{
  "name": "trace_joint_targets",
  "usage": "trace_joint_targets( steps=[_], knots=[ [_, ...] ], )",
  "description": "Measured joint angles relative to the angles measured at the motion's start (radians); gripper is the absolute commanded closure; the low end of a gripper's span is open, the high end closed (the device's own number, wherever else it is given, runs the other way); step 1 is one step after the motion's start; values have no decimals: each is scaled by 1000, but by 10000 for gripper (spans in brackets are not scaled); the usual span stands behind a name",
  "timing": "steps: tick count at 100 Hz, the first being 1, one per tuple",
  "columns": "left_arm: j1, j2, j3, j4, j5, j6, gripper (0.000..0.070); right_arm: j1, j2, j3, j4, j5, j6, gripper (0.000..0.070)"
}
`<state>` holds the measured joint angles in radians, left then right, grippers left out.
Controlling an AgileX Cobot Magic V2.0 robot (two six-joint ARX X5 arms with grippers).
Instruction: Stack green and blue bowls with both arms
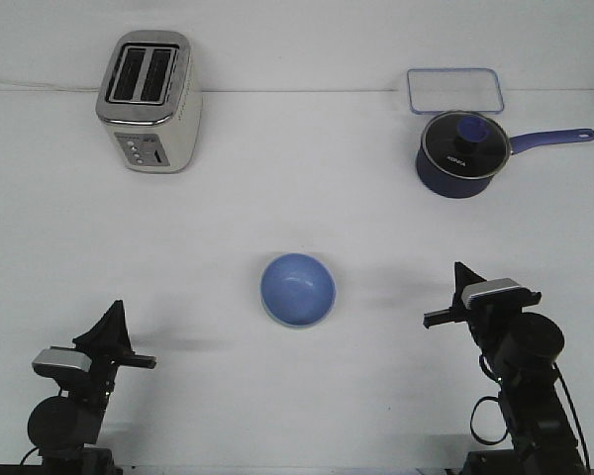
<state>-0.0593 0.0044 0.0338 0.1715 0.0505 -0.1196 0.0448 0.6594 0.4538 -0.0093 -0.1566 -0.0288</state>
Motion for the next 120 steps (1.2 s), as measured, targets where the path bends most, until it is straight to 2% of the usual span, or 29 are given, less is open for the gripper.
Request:
trace_joint_targets(
  steps=[92,120],
  knots=[
    [0,0,0,0,0,0,690,0,0,0,0,0,0,696],
    [0,0,0,0,0,0,690,0,-103,0,0,0,0,696]
  ],
)
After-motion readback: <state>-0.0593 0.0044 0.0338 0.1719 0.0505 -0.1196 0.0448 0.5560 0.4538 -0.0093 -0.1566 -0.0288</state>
